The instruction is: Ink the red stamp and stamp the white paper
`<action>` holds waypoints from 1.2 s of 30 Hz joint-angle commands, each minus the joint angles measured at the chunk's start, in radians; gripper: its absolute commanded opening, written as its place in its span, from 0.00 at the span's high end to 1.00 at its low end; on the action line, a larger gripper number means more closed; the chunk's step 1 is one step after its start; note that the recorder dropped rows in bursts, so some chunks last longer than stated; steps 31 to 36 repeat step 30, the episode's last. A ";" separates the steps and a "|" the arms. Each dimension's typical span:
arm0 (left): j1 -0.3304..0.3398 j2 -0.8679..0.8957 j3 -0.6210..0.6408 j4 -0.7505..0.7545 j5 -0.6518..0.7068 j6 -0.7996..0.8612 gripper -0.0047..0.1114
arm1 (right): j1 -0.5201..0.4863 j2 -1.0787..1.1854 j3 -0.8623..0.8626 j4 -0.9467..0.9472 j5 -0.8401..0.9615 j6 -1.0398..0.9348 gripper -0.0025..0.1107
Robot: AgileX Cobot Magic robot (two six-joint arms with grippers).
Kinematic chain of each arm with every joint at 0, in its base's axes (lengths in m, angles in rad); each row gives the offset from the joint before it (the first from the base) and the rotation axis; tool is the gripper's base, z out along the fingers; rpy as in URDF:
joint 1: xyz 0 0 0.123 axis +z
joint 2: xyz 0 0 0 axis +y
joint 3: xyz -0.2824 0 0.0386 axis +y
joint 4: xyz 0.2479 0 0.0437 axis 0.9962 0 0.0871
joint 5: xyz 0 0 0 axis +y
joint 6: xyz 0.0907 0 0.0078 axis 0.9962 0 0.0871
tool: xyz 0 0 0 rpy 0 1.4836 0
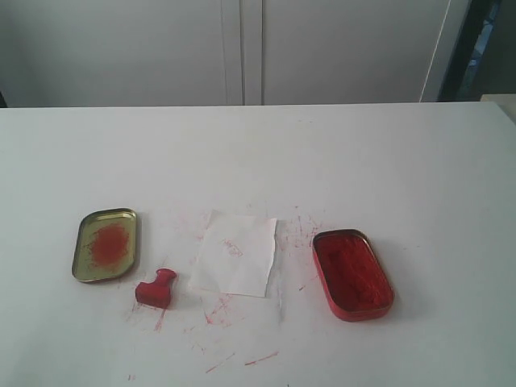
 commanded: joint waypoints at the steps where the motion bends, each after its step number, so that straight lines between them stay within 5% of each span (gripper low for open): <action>1: 0.002 -0.003 0.002 0.000 -0.001 -0.003 0.96 | -0.007 -0.006 0.002 0.000 -0.010 -0.011 0.98; 36: 0.002 -0.003 0.002 0.000 -0.001 -0.003 0.96 | -0.007 -0.006 0.002 0.007 -0.010 0.007 0.98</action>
